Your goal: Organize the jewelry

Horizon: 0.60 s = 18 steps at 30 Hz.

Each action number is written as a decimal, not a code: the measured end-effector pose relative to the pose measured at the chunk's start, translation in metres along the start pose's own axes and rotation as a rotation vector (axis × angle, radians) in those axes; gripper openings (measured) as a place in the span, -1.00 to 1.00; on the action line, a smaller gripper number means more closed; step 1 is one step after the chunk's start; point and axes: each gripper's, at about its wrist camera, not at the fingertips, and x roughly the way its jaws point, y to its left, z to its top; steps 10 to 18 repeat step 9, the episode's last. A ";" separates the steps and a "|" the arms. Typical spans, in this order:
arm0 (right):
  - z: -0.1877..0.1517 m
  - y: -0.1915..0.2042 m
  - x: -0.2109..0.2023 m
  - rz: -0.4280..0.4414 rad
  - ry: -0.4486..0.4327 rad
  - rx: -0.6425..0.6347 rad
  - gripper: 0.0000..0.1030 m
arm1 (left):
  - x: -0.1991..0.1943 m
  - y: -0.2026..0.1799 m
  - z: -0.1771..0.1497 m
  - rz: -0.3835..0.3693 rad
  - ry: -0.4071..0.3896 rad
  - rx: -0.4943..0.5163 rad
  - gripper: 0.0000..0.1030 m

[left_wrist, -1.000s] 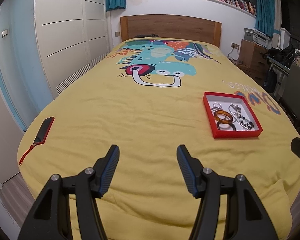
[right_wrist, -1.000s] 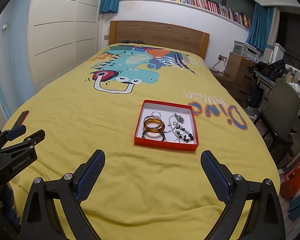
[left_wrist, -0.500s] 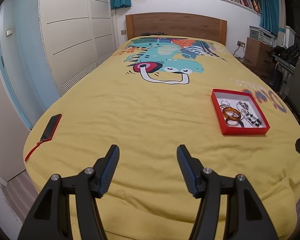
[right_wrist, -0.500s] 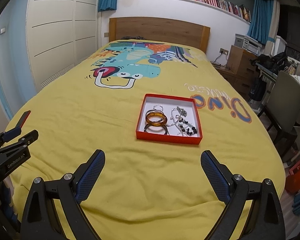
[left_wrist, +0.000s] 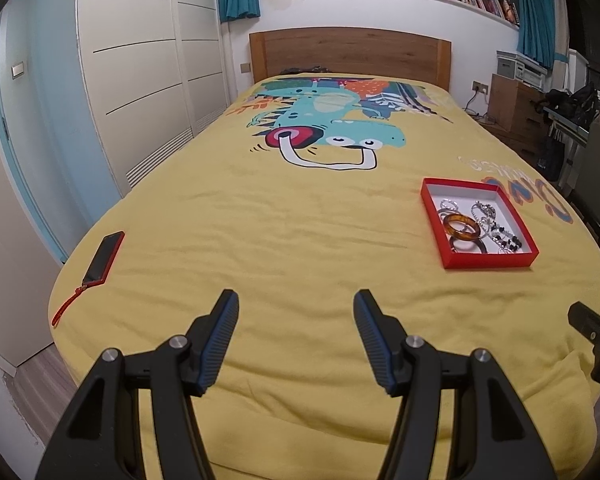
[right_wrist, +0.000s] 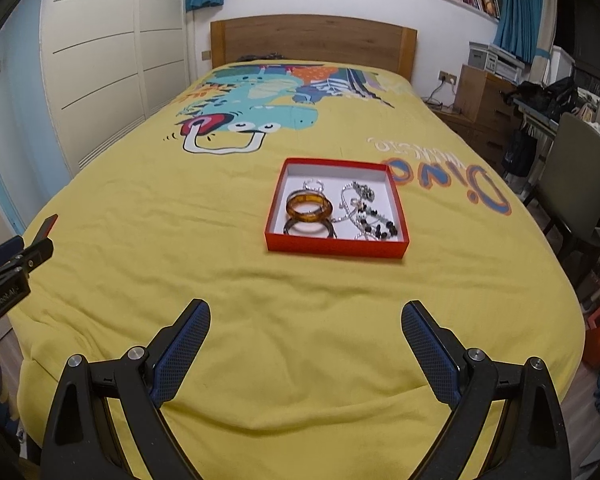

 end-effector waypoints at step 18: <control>-0.005 0.001 0.012 0.001 0.036 0.005 0.85 | 0.011 0.002 -0.005 -0.011 0.034 -0.009 0.12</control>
